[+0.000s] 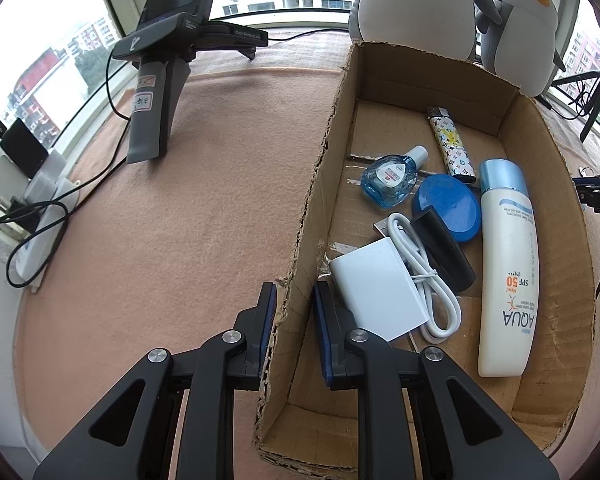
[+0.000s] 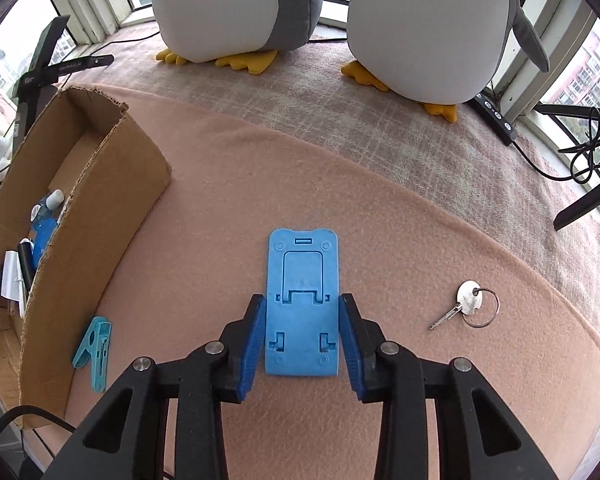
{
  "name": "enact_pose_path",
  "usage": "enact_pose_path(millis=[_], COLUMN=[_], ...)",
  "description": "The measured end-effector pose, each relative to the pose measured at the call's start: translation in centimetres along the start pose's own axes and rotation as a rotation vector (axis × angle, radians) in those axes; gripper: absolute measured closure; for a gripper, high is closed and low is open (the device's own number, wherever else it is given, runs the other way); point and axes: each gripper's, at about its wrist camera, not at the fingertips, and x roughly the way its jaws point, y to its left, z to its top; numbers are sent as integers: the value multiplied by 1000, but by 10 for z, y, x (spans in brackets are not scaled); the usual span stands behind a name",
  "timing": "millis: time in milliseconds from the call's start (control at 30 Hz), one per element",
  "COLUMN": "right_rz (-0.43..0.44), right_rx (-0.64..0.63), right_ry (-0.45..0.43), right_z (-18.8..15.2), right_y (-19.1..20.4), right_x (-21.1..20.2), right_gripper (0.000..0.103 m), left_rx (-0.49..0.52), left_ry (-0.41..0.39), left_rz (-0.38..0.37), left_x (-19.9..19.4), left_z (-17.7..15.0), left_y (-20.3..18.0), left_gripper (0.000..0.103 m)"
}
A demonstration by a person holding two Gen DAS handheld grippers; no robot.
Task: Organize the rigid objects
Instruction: 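Carry the blue phone stand with the right gripper into the box and release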
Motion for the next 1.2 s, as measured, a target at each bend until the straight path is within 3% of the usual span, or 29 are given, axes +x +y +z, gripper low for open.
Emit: enact_pose_path(millis=[267,600,800,1200], right_rz=[-4,17,-7,55], right_rx=[-56,13,-27,-128], right_ry=[-26,-116,-188,-282], right_z=[-33,-66,-50,-24], right_y=[35,40,77,141], right_x=[-11,-49,-78,-112], right_gripper=[70,70,70,70], left_rx=[8,42,57,79], left_ry=[-6,-13,-20,-24], left_rz=[-8,-26,-35,-48], left_x=[0,-1,-1,-2], left_z=[0,-2,-3,-4], left_y=[0,1,2,1], left_gripper=[86,86,86,86])
